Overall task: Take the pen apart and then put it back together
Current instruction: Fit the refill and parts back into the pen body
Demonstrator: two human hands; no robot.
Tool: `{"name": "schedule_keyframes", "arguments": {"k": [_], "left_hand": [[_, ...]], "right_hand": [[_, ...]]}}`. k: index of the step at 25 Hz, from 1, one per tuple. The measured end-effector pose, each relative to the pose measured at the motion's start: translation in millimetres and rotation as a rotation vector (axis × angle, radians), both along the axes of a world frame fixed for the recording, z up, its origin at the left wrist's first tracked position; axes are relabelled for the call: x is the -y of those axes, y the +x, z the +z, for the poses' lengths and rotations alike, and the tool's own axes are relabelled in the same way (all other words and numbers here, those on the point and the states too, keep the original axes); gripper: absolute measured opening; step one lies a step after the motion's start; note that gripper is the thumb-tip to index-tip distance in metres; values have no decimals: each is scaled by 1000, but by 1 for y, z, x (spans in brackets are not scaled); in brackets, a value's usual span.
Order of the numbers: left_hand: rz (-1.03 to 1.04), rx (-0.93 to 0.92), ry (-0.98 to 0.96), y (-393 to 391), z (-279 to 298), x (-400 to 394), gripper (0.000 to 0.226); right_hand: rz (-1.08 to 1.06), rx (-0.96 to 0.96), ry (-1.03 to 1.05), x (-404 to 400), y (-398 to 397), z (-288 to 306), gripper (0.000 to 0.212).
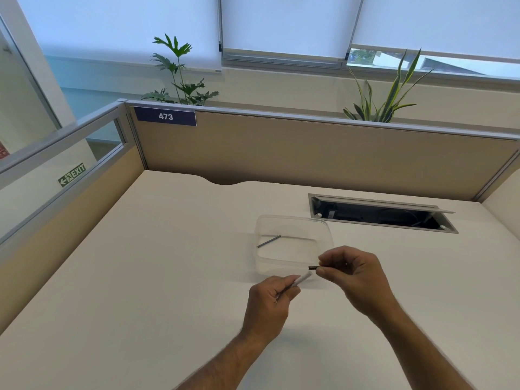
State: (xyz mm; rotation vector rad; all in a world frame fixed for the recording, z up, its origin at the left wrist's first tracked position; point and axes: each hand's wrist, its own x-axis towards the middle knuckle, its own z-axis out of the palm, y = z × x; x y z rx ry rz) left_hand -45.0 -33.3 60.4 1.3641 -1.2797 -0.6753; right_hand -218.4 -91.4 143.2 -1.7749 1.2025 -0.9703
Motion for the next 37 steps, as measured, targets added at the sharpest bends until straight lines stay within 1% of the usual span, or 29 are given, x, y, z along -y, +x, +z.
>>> {"name": "schedule_keyframes", "arguments": {"k": [3,8,15,21,25,28,30,33,35,37], "left_hand": [[-14,38,-25,0,0,0,24],[-8,38,-33,2,-1,-1,26],[-7,41,-41,3,0,1,26],[-50,104,-62,4,-1,-2,25],[-95,171,-89,1,-1,-2,25],[-100,196,-100,1,-2,-3,25],[-109,225,-116,1,-2,-3,25],[-110,223,-114,0,-3,-3,25],[-104,194,-96,1,-3,-3,25],[-101,171,-83,1,-4,-3,24]], "right_hand": [[19,-101,-82,-3,2,3,23],[19,-104,-106,-4,-1,5,23],[61,-166,-147,-3,-4,7,21],[186,-280,-230,0,-9,12,25],[267,-335,-200,2,-9,9,24],[237,-351,-157,2,-7,3,20],[214,-382,-139,1,-5,-1,22],[245,-340,-113,0,-8,-5,29],[264,-287,-111,1,-16,-7,24],[294,-284,-117,3,-23,-10,21]]}}
